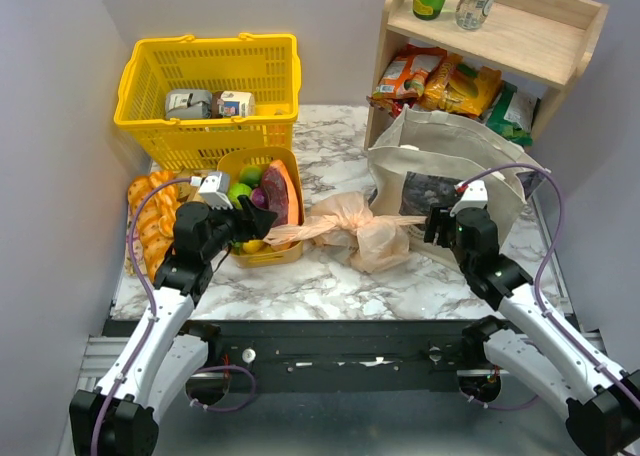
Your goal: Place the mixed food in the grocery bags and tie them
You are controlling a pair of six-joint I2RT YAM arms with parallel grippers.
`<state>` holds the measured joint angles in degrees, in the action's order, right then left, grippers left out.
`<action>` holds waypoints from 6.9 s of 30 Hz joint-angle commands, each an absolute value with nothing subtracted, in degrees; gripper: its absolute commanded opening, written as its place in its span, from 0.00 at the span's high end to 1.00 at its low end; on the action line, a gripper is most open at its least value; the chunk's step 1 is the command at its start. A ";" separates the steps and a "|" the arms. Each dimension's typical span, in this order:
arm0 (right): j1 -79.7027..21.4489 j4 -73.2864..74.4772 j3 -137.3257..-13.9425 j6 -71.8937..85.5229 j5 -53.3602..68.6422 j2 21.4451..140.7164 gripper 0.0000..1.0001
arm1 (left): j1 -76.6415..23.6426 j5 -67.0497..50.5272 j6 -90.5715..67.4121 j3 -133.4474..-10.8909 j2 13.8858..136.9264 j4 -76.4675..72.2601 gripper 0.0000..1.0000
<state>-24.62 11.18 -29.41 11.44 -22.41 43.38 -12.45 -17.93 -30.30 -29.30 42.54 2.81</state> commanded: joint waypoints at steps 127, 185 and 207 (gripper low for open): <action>-23.38 29.25 -65.74 -7.65 -27.15 60.80 0.99 | -53.96 -28.83 21.18 -98.10 103.28 17.33 1.00; -10.37 32.97 -81.48 6.85 -1.23 67.85 0.00 | -32.64 -8.45 -16.08 -84.39 85.01 -1.06 0.01; -9.32 -3.33 -51.70 2.90 -10.10 40.08 0.00 | -11.34 2.99 -21.71 -71.63 61.88 18.46 0.01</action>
